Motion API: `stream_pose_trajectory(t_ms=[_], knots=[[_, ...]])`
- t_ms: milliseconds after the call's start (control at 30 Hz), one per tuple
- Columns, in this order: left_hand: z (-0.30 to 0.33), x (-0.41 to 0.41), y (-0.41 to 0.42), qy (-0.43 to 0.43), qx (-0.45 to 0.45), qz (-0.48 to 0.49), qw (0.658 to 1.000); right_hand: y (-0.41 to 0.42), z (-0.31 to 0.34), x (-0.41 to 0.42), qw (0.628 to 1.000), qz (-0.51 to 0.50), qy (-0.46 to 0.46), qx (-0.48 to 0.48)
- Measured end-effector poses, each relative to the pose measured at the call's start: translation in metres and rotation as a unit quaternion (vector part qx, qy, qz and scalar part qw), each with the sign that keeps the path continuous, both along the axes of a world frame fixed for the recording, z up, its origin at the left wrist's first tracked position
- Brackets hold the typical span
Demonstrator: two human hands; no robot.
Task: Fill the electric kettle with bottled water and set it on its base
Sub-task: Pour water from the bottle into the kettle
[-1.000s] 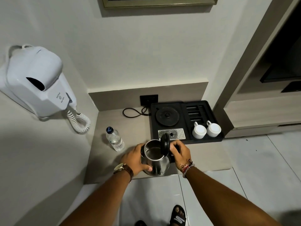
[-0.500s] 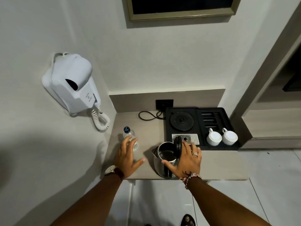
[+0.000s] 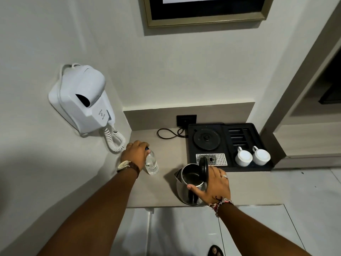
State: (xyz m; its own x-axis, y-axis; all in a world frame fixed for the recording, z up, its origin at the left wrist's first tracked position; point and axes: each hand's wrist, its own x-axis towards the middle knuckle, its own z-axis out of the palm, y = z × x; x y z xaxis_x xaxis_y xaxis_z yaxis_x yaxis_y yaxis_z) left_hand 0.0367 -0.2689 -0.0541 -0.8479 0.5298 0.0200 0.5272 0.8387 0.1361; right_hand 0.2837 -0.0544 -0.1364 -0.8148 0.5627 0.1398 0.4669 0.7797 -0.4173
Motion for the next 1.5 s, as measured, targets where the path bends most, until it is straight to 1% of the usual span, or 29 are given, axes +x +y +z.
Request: stream_pose_trajectory(t_ms=[100,133,200,267,367,433,500,667,733,767,800,833,867,900,933,967,1000,1067,1100,1133,1233,1333,1400,1433,1500], knots=[[0.006,0.007,0.002,0.046,0.037,0.002,0.998,0.0,0.003,-0.001,1.0,0.005,0.004,0.002],[0.007,0.013,0.003,0.047,0.05,-0.015,0.997,0.0,0.003,-0.002,1.0,0.006,0.003,0.001],[-0.002,0.034,0.006,0.013,0.063,-0.059,0.996,-0.001,0.003,-0.001,1.0,0.005,0.003,0.001],[-0.025,0.058,0.009,-0.041,0.03,-0.085,0.995,-0.001,0.002,0.0,1.0,0.006,0.008,0.004],[-0.069,0.082,0.01,-0.127,-0.065,-0.066,0.988,-0.001,0.001,0.0,1.0,0.011,0.017,0.009],[-0.095,0.091,0.012,-0.162,-0.108,-0.056,0.979,0.002,-0.001,0.0,1.0,0.013,0.008,0.008],[-0.112,0.098,0.014,-0.172,-0.116,-0.052,0.977,0.002,-0.004,-0.001,1.0,0.014,0.006,0.013],[-0.138,0.106,0.032,-0.172,-0.098,-0.043,0.979,0.002,-0.013,-0.003,0.999,0.009,0.012,0.032],[-0.146,0.107,0.032,-0.172,-0.052,-0.025,0.983,0.002,-0.014,-0.004,0.999,0.007,0.018,0.039],[-0.149,0.109,0.028,-0.172,-0.007,0.005,0.985,0.002,-0.013,-0.005,0.999,0.006,0.022,0.039],[-0.151,0.111,0.025,-0.168,0.051,0.054,0.983,0.002,-0.013,-0.005,0.999,0.004,0.026,0.037],[-0.151,0.112,0.021,-0.158,0.114,0.121,0.973,0.002,-0.013,-0.005,0.999,0.004,0.031,0.036],[-0.148,0.11,0.017,-0.15,0.175,0.198,0.953,0.002,-0.014,-0.005,0.999,0.006,0.035,0.035],[-0.144,0.104,0.015,-0.145,0.228,0.268,0.925,0.002,-0.014,-0.005,0.999,0.007,0.038,0.034],[-0.138,0.093,0.014,-0.148,0.27,0.318,0.897,0.003,-0.015,-0.005,0.999,0.009,0.039,0.033],[-0.132,0.079,0.014,-0.158,0.305,0.343,0.874,0.003,-0.016,-0.005,0.999,0.01,0.038,0.032],[-0.125,0.064,0.015,-0.168,0.344,0.343,0.858,0.004,-0.017,-0.005,0.999,0.012,0.035,0.031],[-0.115,0.037,0.021,-0.189,0.409,0.303,0.84,0.004,-0.018,-0.005,0.999,0.013,0.025,0.028],[-0.11,0.028,0.025,-0.199,0.413,0.283,0.842,0.004,-0.018,-0.005,0.999,0.013,0.022,0.028],[-0.106,0.024,0.028,-0.205,0.399,0.269,0.852,0.004,-0.018,-0.004,0.999,0.013,0.023,0.029],[-0.098,0.027,0.035,-0.183,0.33,0.216,0.901,0.003,-0.016,-0.004,0.999,0.01,0.033,0.026],[-0.084,0.039,0.038,-0.089,0.25,0.098,0.959,0.003,-0.013,-0.003,0.999,0.009,0.033,0.018],[-0.072,0.048,0.039,-0.022,0.158,0.023,0.987,0.002,-0.011,-0.003,1.0,0.004,0.027,0.015],[-0.066,0.052,0.04,0.01,0.108,-0.005,0.994,0.002,-0.01,-0.003,1.0,0.003,0.027,0.016],[-0.057,0.058,0.043,0.057,0.035,-0.051,0.996,0.001,-0.01,-0.003,1.0,0.0,0.026,0.017]])
